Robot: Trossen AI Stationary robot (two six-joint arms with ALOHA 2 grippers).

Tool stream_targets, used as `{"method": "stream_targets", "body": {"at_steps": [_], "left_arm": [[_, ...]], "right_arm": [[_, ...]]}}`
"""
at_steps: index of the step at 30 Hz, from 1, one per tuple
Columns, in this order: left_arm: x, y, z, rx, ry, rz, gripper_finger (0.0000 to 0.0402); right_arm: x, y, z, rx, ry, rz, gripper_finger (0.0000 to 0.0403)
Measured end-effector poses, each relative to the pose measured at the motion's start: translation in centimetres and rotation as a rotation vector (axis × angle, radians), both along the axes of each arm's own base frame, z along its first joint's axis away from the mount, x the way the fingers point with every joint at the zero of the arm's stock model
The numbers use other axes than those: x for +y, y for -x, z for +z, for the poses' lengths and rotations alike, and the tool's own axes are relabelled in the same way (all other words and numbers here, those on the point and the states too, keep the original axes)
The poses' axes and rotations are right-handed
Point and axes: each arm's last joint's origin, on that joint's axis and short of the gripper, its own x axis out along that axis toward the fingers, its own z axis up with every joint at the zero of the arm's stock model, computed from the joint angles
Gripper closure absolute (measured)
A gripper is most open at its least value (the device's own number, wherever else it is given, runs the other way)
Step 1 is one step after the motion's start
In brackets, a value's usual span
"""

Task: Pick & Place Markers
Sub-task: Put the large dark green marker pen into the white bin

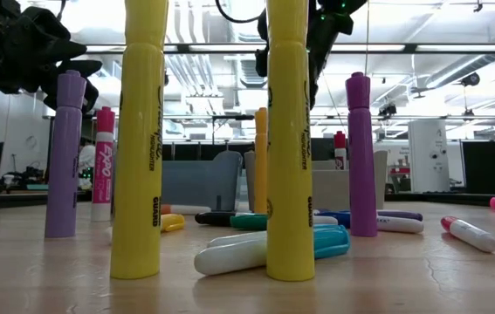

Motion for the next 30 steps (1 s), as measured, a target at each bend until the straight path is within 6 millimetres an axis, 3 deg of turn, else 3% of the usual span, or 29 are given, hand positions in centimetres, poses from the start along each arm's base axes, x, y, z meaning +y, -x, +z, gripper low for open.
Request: {"method": "stream_targets", "body": {"at_steps": [11, 20, 30], "left_arm": [[0.0, 0.0, 0.0, -0.003, -0.013, 0.006, 0.0297], [0.0, 0.0, 0.0, -0.003, -0.013, 0.006, 0.0297], [0.0, 0.0, 0.0, 0.001, -0.012, 0.006, 0.0297]], "right_arm": [[-0.1, -0.2, 0.0, -0.027, 0.013, 0.005, 0.0332], [-0.2, -0.9, -1.8, 0.022, 0.006, 0.017, 0.0332], [-0.3, -1.2, -1.7, 0.017, 0.008, 0.021, 0.0332]]}}
